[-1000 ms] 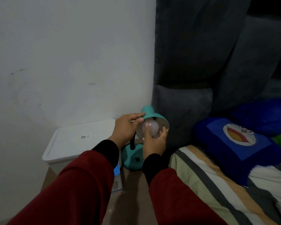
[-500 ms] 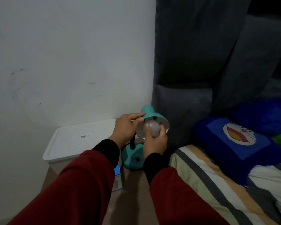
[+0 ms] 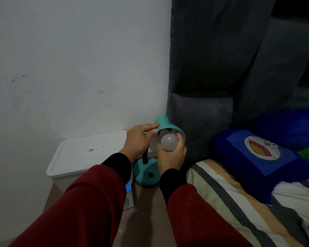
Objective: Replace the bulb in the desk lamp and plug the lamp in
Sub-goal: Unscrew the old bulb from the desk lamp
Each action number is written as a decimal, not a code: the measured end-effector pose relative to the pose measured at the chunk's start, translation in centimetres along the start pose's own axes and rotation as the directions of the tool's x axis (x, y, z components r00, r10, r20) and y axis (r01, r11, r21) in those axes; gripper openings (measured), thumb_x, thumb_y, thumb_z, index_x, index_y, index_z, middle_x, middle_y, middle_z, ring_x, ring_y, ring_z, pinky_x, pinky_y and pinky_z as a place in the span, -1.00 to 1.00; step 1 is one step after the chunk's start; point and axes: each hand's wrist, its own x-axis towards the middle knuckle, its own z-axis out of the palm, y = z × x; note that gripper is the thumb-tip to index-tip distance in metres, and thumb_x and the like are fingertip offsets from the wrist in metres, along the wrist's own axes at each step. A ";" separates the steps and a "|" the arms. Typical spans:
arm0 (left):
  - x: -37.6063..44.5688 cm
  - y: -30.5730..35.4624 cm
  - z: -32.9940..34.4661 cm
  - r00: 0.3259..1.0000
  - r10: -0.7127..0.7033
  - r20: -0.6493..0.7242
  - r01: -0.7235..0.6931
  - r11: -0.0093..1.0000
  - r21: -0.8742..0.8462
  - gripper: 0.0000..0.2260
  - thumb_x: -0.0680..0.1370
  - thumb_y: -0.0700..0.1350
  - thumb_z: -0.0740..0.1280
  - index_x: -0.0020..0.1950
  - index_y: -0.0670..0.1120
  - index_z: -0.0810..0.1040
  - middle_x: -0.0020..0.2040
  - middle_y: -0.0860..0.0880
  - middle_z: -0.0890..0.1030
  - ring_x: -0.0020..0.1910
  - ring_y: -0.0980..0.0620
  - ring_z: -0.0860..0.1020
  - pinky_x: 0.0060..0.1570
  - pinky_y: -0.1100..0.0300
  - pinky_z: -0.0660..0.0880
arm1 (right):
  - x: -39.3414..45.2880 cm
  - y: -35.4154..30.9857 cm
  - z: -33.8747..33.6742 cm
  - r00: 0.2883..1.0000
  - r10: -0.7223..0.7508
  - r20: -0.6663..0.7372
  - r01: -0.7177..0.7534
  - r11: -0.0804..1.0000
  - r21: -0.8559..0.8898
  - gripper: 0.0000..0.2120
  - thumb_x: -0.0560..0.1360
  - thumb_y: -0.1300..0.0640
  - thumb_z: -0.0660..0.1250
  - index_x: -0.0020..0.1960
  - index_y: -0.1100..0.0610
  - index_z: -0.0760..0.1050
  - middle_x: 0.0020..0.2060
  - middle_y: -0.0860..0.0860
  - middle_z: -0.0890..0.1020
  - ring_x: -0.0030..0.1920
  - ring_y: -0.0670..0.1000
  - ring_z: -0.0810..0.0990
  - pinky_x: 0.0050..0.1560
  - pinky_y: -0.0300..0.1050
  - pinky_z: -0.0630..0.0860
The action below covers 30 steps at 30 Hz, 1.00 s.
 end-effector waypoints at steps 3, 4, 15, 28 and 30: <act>0.0 0.0 0.0 1.000 0.002 -0.008 -0.002 1.000 0.011 -0.74 0.55 -0.14 0.31 0.23 -0.04 0.58 0.22 -0.05 0.62 0.19 0.00 0.57 0.25 0.16 0.47 | 0.0 0.1 -0.4 1.000 0.003 0.003 -0.003 1.000 -0.011 -0.42 0.35 0.08 0.50 0.32 0.03 0.38 0.28 0.13 0.42 0.27 0.13 0.46 0.22 -0.09 0.44; -0.1 0.0 0.0 1.000 0.004 -0.010 -0.004 1.000 0.016 -0.74 0.55 -0.14 0.31 0.23 -0.04 0.58 0.22 -0.06 0.62 0.19 0.00 0.57 0.23 0.18 0.46 | 0.1 0.2 -0.7 1.000 -0.006 0.004 0.006 1.000 -0.023 -0.44 0.36 0.10 0.49 0.31 0.04 0.39 0.27 0.13 0.42 0.25 0.13 0.46 0.13 -0.19 0.42; -2.0 0.6 -0.4 0.998 -0.006 -0.064 0.018 0.981 0.193 -0.61 0.56 -0.03 0.28 0.39 -0.01 0.41 0.24 -0.10 0.59 0.23 0.00 0.54 0.26 0.27 0.34 | -1.4 -0.3 -4.3 0.983 -0.102 0.149 0.130 0.974 -0.186 -0.42 0.41 0.10 0.44 0.38 -0.02 0.33 0.32 0.10 0.37 0.28 0.09 0.45 0.13 -0.22 0.36; -10.7 -10.4 -3.1 0.990 -0.139 -0.010 0.127 0.876 0.466 -0.68 0.53 -0.09 0.33 0.27 -0.08 0.53 0.27 -0.10 0.54 0.24 -0.10 0.51 0.24 0.13 0.40 | -5.4 6.3 -7.0 0.861 0.103 0.498 0.136 0.897 -0.420 -0.48 0.34 0.12 0.49 0.26 -0.04 0.42 0.21 0.04 0.48 0.09 0.00 0.47 0.08 -0.09 0.52; -11.5 -12.0 -3.3 0.986 -0.168 -0.009 0.151 0.858 0.490 -0.67 0.53 -0.08 0.34 0.29 -0.07 0.52 0.28 -0.06 0.51 0.23 -0.09 0.51 0.22 0.13 0.41 | -5.6 7.8 -6.7 0.836 0.164 0.524 0.132 0.866 -0.482 -0.48 0.32 0.10 0.50 0.24 -0.04 0.43 0.17 0.02 0.50 0.11 0.04 0.51 0.13 -0.01 0.55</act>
